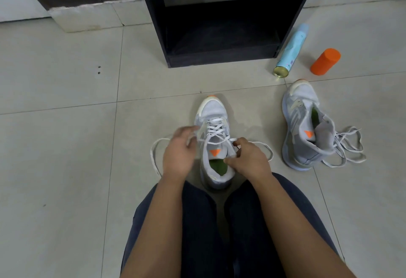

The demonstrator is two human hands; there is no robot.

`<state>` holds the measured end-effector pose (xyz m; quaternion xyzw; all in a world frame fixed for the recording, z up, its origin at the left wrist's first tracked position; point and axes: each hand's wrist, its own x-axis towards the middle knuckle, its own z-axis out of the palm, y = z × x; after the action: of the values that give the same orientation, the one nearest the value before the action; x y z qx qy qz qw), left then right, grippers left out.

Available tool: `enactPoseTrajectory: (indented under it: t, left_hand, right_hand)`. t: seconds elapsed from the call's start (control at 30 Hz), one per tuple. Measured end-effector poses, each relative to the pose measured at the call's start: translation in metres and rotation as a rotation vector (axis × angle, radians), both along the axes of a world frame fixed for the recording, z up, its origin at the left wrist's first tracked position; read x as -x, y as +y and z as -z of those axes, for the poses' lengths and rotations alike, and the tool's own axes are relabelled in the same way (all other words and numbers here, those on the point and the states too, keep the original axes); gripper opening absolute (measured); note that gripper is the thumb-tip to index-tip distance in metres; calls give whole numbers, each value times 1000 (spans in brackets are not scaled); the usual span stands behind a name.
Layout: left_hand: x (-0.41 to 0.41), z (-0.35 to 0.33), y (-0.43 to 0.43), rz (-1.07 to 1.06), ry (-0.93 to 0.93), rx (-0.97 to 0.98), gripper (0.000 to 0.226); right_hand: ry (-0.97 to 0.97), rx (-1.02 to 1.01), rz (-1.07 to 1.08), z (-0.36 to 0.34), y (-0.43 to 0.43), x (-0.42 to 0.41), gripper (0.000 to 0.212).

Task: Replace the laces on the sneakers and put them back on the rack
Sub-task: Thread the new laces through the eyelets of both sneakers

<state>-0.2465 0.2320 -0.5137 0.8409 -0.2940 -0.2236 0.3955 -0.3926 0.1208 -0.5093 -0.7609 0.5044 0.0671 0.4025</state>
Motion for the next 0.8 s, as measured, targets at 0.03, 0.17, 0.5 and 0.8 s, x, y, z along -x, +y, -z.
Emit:
enactPoseTrajectory:
  t: [0.03, 0.17, 0.5, 0.8]
  left_hand:
    - [6, 0, -4, 83, 31, -37, 25]
    - [3, -2, -7, -34, -96, -138, 18]
    - [13, -13, -2, -275, 0, -161, 17]
    - [24, -23, -17, -463, 782, 148, 9]
  right_hand:
    - [-29, 29, 5, 0, 0, -2, 46]
    - [-119, 58, 97, -1, -1, -3, 27]
    - [-320, -255, 304, 2, -4, -8, 25]
    - [-588, -562, 635, -5, -4, -11, 3]
